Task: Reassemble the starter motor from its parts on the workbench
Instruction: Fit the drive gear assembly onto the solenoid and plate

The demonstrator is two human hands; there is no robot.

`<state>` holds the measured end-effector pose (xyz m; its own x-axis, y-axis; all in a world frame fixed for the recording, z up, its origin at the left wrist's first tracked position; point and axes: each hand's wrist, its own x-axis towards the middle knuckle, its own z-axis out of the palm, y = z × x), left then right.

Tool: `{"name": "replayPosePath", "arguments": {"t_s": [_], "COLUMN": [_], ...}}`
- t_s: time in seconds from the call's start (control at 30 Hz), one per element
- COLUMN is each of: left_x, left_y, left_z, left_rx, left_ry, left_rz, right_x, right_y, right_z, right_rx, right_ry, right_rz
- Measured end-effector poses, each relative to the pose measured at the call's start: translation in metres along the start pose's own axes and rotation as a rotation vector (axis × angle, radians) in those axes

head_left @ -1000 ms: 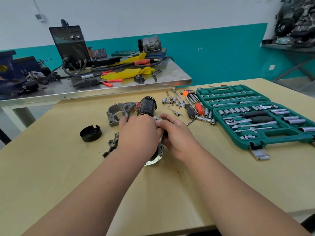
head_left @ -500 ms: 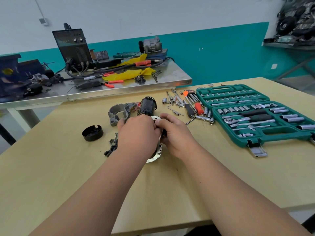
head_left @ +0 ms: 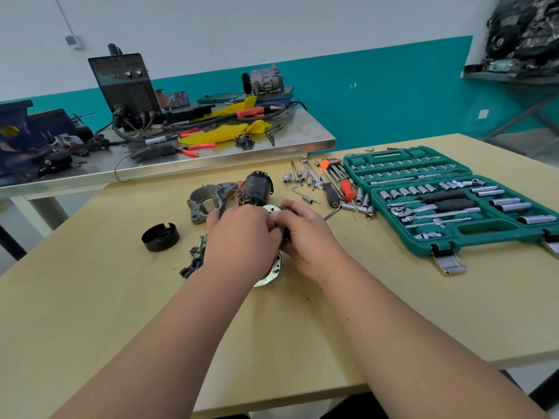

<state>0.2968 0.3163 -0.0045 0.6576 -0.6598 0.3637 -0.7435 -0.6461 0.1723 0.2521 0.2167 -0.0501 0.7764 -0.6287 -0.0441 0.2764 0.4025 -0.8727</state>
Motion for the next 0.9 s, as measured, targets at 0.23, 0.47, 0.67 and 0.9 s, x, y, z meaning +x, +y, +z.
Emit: {"name": "replayPosePath", "arguments": {"t_s": [0.23,0.47,0.67,0.9], "left_x": [0.0048,-0.0007,0.0016,0.0028], "left_y": [0.0003,-0.0002,-0.0044,-0.0006], "left_z": [-0.0027,0.0003,-0.0001,0.0028], "left_rx": [0.121,0.048,-0.012,0.094], "left_ry": [-0.038,0.046,0.028,0.033], "left_rz": [-0.076,0.012,-0.053,0.029], "right_x": [0.0026,0.0032,0.005,0.0044], "right_y": [0.0036,0.0029,0.0052,0.005], "right_z": [-0.0004,-0.0019,-0.002,-0.0034], "right_rx": [-0.018,-0.003,-0.031,-0.014], "right_ry": [0.011,0.013,-0.009,-0.009], "right_rz": [0.002,0.003,-0.016,-0.013]}}
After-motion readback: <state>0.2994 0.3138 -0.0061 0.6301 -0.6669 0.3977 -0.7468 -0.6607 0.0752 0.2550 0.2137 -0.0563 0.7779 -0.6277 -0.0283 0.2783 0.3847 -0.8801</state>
